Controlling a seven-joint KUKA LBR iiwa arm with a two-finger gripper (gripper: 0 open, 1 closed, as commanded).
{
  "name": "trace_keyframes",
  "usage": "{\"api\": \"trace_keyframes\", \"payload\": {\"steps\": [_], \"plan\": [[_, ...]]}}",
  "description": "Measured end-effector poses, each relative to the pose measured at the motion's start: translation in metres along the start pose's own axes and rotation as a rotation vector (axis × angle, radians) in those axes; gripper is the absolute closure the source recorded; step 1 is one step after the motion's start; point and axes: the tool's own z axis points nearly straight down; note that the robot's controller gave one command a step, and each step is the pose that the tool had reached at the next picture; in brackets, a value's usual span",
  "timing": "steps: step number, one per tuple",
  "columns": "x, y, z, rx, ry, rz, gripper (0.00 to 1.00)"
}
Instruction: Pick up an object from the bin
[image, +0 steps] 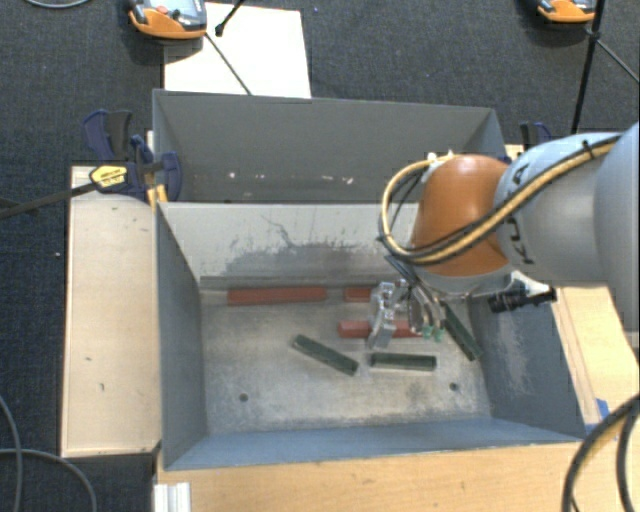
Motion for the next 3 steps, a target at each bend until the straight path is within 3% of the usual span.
{"api": "trace_keyframes", "payload": {"steps": [3], "plan": [[0.000,0.000,-0.037,0.000,-0.001,0.000,1.00]]}}
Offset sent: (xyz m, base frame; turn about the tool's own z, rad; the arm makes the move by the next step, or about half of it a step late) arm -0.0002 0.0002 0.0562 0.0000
